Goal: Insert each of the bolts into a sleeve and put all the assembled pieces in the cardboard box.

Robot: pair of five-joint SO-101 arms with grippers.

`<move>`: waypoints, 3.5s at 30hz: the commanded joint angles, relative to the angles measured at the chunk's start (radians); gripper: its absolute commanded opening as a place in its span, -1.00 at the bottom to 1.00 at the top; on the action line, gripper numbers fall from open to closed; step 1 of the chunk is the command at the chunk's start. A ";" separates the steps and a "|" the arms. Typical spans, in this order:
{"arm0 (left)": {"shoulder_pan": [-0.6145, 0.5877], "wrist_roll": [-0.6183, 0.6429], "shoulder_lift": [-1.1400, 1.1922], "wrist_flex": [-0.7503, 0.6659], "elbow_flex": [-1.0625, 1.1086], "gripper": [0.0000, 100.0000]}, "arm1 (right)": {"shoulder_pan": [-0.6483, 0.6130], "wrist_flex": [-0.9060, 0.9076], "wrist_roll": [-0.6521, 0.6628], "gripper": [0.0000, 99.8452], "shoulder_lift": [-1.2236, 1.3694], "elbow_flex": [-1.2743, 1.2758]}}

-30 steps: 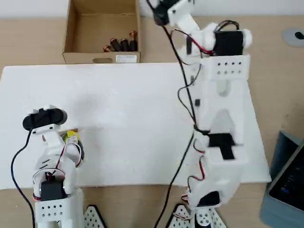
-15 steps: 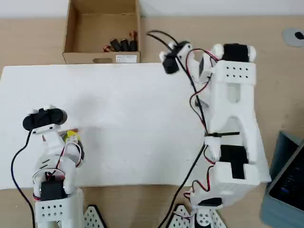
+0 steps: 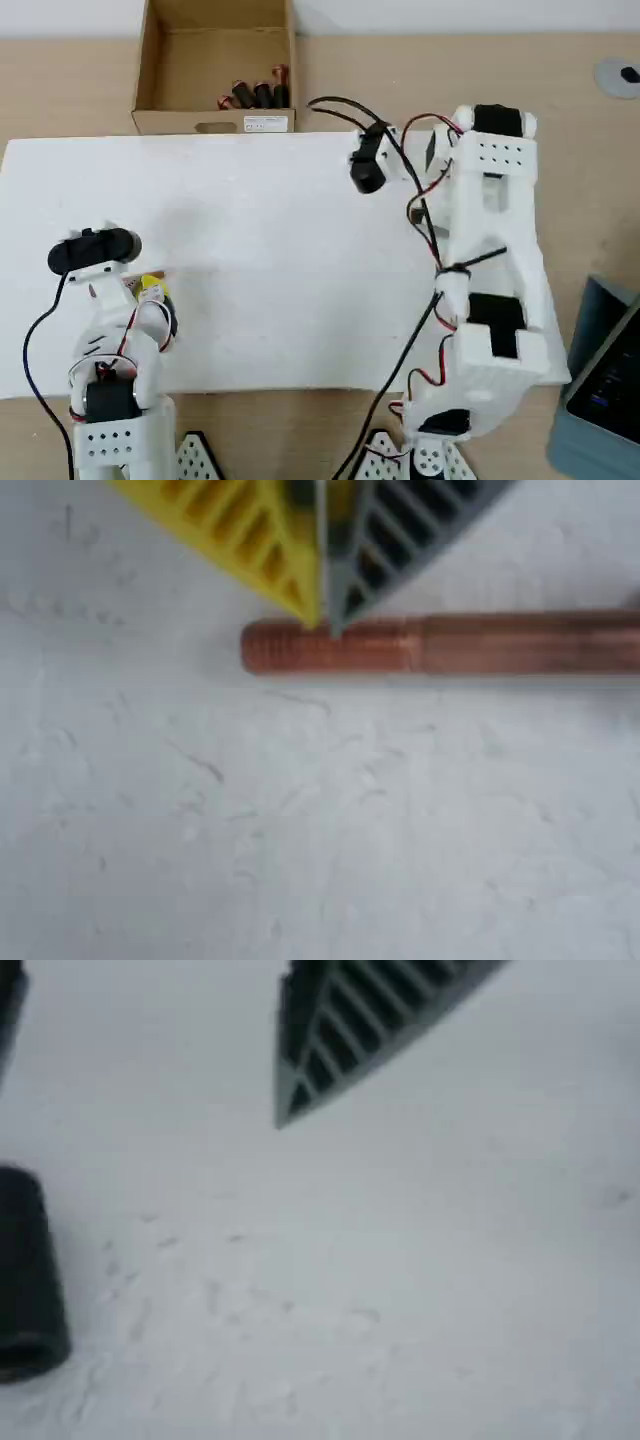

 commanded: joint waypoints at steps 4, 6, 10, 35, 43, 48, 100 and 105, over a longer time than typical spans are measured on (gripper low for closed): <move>-0.011 0.000 -0.007 0.003 0.002 -1.00 | 0.010 -0.103 0.021 -0.60 0.079 -0.001; -0.011 0.000 -0.007 0.003 0.002 -1.00 | 0.013 -0.127 0.021 -0.60 0.105 -0.001; -0.011 0.000 -0.007 0.003 0.002 -1.00 | 0.013 -0.173 0.043 -0.60 0.151 -0.001; -0.011 -0.003 -0.007 0.003 0.002 -1.00 | 0.013 -0.173 -0.035 -0.98 0.295 -0.045; -0.011 -0.006 -0.007 0.003 0.002 -1.00 | -0.015 -0.170 -0.224 -0.98 0.150 -0.053; -0.002 -0.006 -0.007 0.003 0.000 -1.00 | -0.038 -0.167 -0.350 -0.98 0.038 -0.053; -0.002 0.087 0.050 0.259 -0.292 -1.00 | 0.240 -0.094 -1.211 -0.98 -1.586 0.923; -0.002 0.206 0.308 0.259 -0.465 -1.00 | 0.243 -0.118 -1.217 -0.98 -1.676 0.989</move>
